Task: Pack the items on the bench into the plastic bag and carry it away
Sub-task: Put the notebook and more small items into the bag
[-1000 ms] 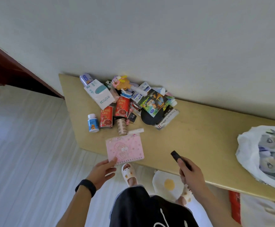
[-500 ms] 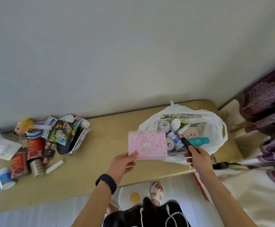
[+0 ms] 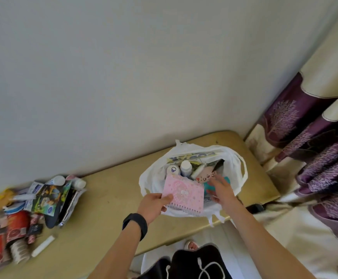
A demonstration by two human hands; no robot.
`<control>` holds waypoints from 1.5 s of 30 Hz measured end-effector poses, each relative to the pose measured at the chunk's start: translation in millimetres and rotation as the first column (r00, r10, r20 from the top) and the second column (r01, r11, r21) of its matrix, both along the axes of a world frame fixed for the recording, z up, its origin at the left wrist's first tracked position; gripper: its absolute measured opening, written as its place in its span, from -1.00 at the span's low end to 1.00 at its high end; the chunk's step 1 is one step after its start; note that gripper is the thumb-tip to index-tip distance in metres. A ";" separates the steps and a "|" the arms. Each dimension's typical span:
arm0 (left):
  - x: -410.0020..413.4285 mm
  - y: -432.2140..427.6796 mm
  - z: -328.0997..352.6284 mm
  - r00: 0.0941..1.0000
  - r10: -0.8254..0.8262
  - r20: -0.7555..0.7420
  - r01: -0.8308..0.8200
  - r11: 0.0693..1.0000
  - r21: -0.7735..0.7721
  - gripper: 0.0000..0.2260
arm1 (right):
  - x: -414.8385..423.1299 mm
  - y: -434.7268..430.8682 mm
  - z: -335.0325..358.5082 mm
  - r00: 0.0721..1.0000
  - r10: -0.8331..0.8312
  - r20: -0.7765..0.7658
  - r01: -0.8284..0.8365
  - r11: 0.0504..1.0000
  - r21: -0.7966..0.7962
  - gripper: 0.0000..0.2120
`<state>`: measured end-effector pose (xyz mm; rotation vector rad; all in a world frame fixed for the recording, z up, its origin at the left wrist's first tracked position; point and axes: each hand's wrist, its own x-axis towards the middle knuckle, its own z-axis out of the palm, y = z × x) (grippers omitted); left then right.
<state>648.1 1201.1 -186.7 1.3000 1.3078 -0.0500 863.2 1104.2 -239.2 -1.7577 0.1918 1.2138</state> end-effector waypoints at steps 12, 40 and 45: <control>30.5 -34.4 -29.3 0.749 -0.427 -0.508 0.658 0.571 0.491 -0.51 | -11.4 -53.6 -8.1 0.994 -0.100 0.038 0.101 0.995 -0.012 -0.78; -53.3 -34.3 -33.9 0.873 -0.268 -0.407 0.480 0.617 0.623 -0.41 | -86.8 -33.7 24.9 0.212 0.553 0.805 -0.702 0.660 -0.269 -0.70; -160.9 -32.1 -43.3 0.913 0.058 -0.404 0.183 0.828 0.531 -0.41 | -165.8 -16.5 27.3 0.071 0.531 0.845 -0.865 0.455 -0.213 -0.67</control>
